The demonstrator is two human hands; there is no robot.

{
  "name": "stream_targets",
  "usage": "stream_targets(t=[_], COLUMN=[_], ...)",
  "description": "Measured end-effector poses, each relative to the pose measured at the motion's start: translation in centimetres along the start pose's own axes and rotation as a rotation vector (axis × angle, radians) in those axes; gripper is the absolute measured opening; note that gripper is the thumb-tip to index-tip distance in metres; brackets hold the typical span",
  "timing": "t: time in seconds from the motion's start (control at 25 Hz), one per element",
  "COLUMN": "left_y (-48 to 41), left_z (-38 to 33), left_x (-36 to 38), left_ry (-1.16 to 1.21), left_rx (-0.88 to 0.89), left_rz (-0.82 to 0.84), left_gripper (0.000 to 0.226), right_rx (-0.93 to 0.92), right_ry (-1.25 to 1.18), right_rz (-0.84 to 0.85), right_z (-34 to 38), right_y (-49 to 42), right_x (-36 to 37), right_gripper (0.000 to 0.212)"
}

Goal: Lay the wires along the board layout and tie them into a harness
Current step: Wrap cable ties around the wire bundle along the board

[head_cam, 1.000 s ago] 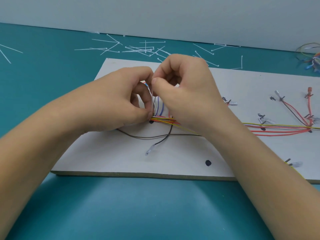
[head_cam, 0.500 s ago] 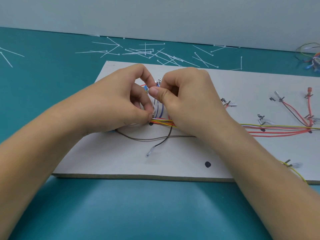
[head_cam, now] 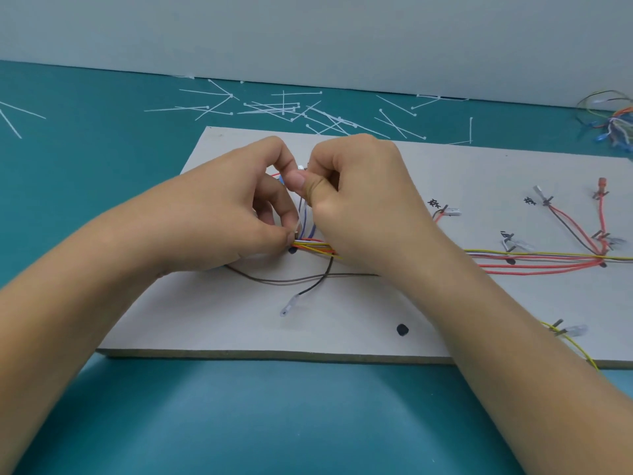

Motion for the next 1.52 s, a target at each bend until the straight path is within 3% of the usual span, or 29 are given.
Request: stream_targets(t=[0.08, 0.16, 0.32, 0.44, 0.52, 0.72, 1.24, 1.52], left_y=[-0.1, -0.1, 0.1, 0.4, 0.5, 0.7, 0.2, 0.2], left_z=[0.0, -0.2, -0.3, -0.5, -0.9, -1.2, -0.6, -0.3], left_x=[0.0, 0.1, 0.5, 0.6, 0.7, 0.8, 0.8, 0.7], left_ry=[-0.006, -0.019, -0.026, -0.038, -0.092, -0.132, -0.126, -0.095], left_rx=[0.033, 0.070, 0.107, 0.113, 0.142, 0.184, 0.172, 0.150], left_rz=[-0.004, -0.004, 0.005, -0.025, -0.053, -0.066, -0.048, -0.036], left_gripper=[0.040, 0.040, 0.039, 0.042, 0.044, 0.050, 0.049, 0.048], right_rx=[0.094, 0.147, 0.203, 0.202, 0.239, 0.324, 0.213, 0.261], right_ry=[-0.068, -0.155, -0.098, 0.065, 0.117, 0.166, 0.291, 0.294], right_rz=[0.093, 0.069, -0.018, 0.202, 0.239, 0.077, 0.151, 0.032], right_z=[-1.1, -1.9, -4.4, -7.2, -10.3, -16.3, -17.9, -17.2], right_y=[0.4, 0.6, -1.4, -5.2, -7.6, -11.3, -14.3, -12.3], right_x=[-0.2, -1.5, -5.4, -4.7, -3.9, -2.7, -0.4, -4.9], right_gripper=[0.040, 0.037, 0.009, 0.010, 0.015, 0.014, 0.005, 0.013])
Point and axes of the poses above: each hand's wrist, its own y-axis away from the middle knuckle, its own x-axis out of the palm, z = x × y, the point moved 9 cm from there along -y, towards the middle knuckle, and after that the axes turned 13 degrees about -x, right-handed, at the moved point
